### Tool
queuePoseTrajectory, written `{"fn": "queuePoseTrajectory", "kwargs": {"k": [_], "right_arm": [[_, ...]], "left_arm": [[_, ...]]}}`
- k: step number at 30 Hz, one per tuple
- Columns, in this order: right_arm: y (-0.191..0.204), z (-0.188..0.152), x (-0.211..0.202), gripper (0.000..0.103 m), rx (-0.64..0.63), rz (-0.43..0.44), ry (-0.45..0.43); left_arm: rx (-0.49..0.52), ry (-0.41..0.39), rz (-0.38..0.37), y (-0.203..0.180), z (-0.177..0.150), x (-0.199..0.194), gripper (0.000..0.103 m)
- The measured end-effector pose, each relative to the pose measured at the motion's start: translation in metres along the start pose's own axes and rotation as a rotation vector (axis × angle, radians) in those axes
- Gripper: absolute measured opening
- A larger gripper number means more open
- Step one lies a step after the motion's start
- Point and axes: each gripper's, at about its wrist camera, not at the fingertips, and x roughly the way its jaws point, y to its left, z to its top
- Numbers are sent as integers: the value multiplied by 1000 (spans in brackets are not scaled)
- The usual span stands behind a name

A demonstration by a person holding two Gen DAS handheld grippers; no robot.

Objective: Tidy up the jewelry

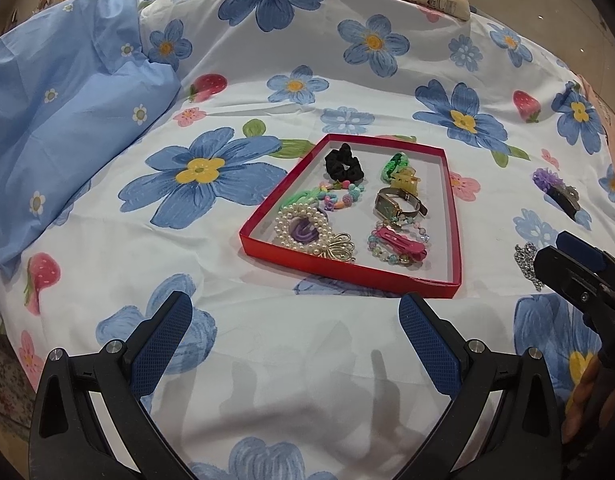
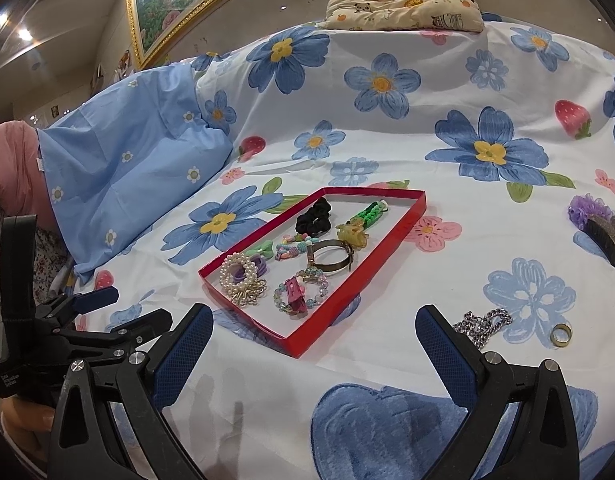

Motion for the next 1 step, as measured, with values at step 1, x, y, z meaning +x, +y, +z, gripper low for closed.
{"fn": "queuePoseTrajectory", "kwargs": {"k": [1], "right_arm": [[0,0,0,102,0,0,0]], "left_arm": [[1,3,-3,0,1,2,103]]}}
